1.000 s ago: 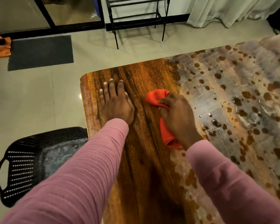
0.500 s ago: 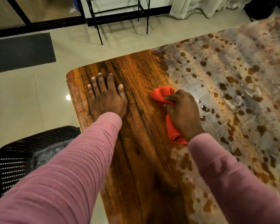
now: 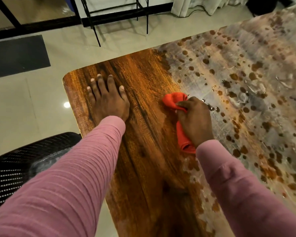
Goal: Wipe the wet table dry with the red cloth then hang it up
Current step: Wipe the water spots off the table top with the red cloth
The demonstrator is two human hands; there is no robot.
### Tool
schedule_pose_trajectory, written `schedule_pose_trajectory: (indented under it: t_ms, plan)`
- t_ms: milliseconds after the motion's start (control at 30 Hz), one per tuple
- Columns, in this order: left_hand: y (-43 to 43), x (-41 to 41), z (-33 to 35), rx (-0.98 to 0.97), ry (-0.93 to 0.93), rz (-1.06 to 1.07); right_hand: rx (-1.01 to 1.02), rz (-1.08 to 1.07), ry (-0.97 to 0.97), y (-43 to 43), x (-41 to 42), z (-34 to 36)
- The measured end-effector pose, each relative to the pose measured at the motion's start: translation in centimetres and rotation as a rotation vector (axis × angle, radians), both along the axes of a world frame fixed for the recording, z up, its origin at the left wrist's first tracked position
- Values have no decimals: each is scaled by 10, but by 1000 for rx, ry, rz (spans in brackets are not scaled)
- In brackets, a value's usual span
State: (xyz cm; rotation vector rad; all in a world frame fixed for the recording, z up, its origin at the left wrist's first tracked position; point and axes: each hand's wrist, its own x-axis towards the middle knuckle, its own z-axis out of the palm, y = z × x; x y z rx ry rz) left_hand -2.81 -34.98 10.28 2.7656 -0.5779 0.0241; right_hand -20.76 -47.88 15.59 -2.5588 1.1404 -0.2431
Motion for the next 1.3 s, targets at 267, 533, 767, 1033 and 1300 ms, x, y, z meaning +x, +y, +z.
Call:
schedule_pose_trajectory:
  t_ms: [267, 533, 767, 1033, 1300]
  plan:
    - [0, -9, 11, -35, -80, -84, 32, 191, -19, 44, -13, -3]
    - [36, -150, 22, -156, 56, -82, 120, 126, -112, 47, -26, 5]
    - [36, -168, 12, -90, 136, -47, 64, 282, -87, 65, -61, -4]
    - [34, -171, 4, -98, 89, -38, 89, 34, -51, 24, -67, 0]
    - [35, -170, 1, -88, 84, -28, 81, 158, -39, 19, -108, -2]
